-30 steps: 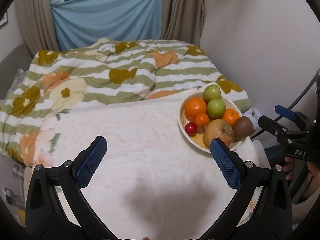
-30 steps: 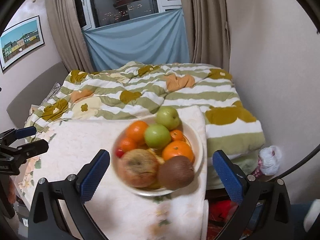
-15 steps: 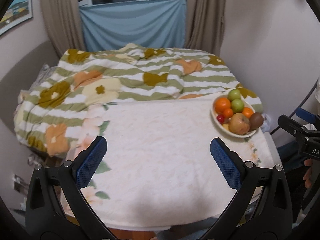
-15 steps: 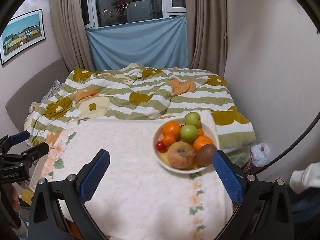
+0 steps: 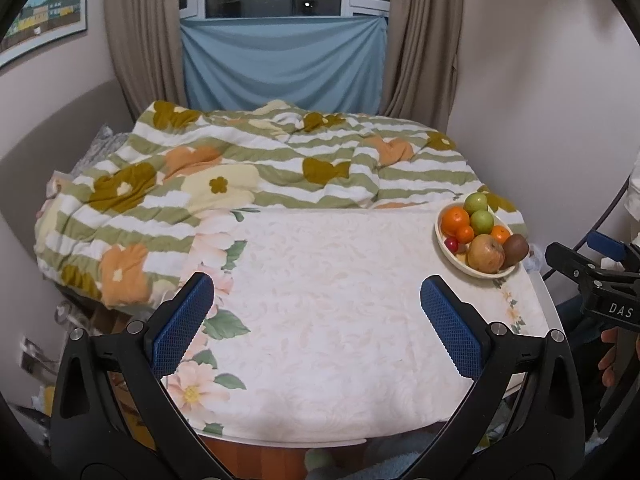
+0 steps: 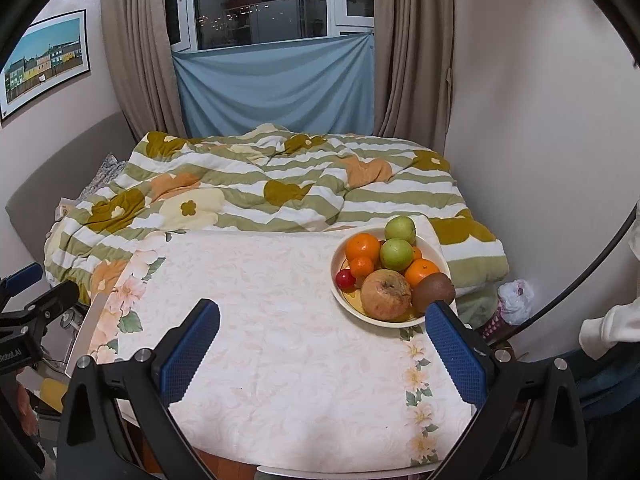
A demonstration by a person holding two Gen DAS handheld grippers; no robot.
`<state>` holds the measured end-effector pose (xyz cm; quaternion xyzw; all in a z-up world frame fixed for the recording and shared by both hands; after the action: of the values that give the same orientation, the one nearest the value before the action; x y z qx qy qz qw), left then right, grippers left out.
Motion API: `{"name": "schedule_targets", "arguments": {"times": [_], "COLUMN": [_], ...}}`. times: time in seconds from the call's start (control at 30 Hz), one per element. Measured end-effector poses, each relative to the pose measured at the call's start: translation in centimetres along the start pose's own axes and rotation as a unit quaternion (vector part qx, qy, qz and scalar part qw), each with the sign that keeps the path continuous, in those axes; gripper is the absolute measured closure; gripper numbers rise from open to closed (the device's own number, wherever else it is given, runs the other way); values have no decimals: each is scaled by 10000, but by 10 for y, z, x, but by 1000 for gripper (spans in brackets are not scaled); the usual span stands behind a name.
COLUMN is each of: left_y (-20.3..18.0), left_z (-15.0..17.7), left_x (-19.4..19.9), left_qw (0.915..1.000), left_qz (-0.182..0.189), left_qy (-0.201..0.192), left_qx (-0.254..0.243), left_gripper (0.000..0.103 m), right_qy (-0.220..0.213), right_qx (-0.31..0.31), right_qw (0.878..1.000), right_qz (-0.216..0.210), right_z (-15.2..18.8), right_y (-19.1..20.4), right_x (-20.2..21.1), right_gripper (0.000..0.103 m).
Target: Organize fruits
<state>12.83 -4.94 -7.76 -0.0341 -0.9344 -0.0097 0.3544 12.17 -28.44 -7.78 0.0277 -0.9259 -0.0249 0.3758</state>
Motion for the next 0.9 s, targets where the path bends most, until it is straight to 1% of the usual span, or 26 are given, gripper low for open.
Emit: {"name": "schedule_targets", "arguments": {"times": [0.4,0.9], "left_y": [-2,-6], "left_z": [-4,-10], "left_x": [7,6], "left_qw": [9998,9997], "left_qz": [30,35], "left_qy": [-178,-224], "left_qx": [-23,-74], "left_gripper": [0,0], "right_qy": [-2,-9], "right_qx": [-20,-28], "right_qw": [10000,10000], "right_qz": [33,59], "right_z": [-1,-4], "right_y": [1,-3], "right_x": [3,3], "right_gripper": [1,1]}}
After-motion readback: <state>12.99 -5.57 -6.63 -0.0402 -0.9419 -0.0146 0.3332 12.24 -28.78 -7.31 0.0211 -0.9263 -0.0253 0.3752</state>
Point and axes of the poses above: each gripper's, at about its wrist camera, not at the fingertips, and x roughly against the way its jaws point, y to its left, z to its underside, the point moved 9 cm from there along -x, roughly the way its jaws point, and after that the axes turned 3 degrees about -z, right-handed, at the moved point
